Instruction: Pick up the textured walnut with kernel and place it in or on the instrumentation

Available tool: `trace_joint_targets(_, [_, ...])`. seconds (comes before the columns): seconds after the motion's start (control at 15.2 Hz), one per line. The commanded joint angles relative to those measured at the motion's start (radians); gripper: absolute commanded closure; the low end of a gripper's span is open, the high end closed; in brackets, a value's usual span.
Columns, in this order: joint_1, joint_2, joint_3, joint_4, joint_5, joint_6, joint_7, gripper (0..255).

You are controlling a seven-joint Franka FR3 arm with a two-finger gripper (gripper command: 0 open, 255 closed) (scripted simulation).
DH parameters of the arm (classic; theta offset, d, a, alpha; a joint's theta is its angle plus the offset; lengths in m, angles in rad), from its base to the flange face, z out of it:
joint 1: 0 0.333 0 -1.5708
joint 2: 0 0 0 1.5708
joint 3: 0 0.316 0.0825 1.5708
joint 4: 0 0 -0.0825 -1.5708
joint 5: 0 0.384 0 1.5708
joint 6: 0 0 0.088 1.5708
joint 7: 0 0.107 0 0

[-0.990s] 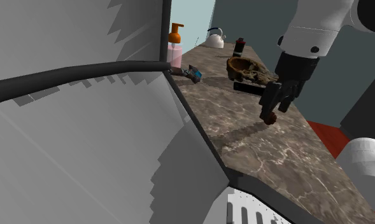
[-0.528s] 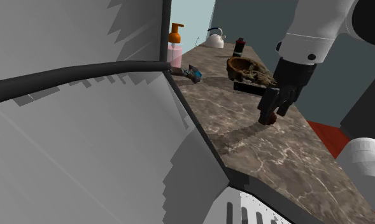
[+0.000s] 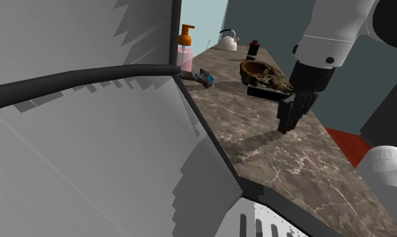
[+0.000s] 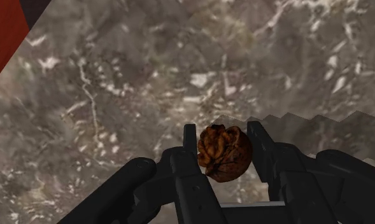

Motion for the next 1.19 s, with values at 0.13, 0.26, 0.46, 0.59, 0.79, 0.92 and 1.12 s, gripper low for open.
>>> trace_joint_targets(0.13, [0.000,0.000,0.000,0.000,0.000,0.000,0.000,255])
trace_joint_targets(0.26, [-0.001,0.003,-0.002,0.015,-0.003,-0.012,0.000,255])
trace_joint_targets(0.46, [-0.006,0.015,-0.009,0.062,-0.010,-0.046,0.001,255])
trace_joint_targets(0.59, [-0.008,0.024,-0.013,0.093,-0.014,-0.069,0.002,255])
trace_joint_targets(0.79, [-0.012,0.039,-0.019,0.142,-0.021,-0.104,0.003,255])
trace_joint_targets(0.92, [-0.015,0.049,-0.023,0.175,-0.025,-0.126,0.004,255])
trace_joint_targets(1.12, [-0.019,0.066,-0.028,0.226,-0.031,-0.161,0.006,255])
